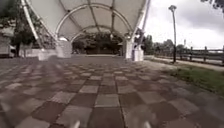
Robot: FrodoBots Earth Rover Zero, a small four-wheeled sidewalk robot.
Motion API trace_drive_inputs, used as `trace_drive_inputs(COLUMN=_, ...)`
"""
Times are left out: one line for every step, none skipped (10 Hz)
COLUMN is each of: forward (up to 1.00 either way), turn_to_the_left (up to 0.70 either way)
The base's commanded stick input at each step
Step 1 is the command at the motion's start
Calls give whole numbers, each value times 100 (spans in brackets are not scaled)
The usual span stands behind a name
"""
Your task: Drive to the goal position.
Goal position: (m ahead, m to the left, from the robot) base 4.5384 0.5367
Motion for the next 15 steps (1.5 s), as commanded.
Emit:
trace_drive_inputs(forward=50, turn_to_the_left=50)
trace_drive_inputs(forward=50, turn_to_the_left=50)
trace_drive_inputs(forward=50, turn_to_the_left=46)
trace_drive_inputs(forward=50, turn_to_the_left=37)
trace_drive_inputs(forward=50, turn_to_the_left=27)
trace_drive_inputs(forward=50, turn_to_the_left=17)
trace_drive_inputs(forward=50, turn_to_the_left=7)
trace_drive_inputs(forward=50, turn_to_the_left=3)
trace_drive_inputs(forward=50, turn_to_the_left=0)
trace_drive_inputs(forward=50, turn_to_the_left=42)
trace_drive_inputs(forward=50, turn_to_the_left=50)
trace_drive_inputs(forward=50, turn_to_the_left=50)
trace_drive_inputs(forward=50, turn_to_the_left=50)
trace_drive_inputs(forward=50, turn_to_the_left=50)
trace_drive_inputs(forward=50, turn_to_the_left=50)
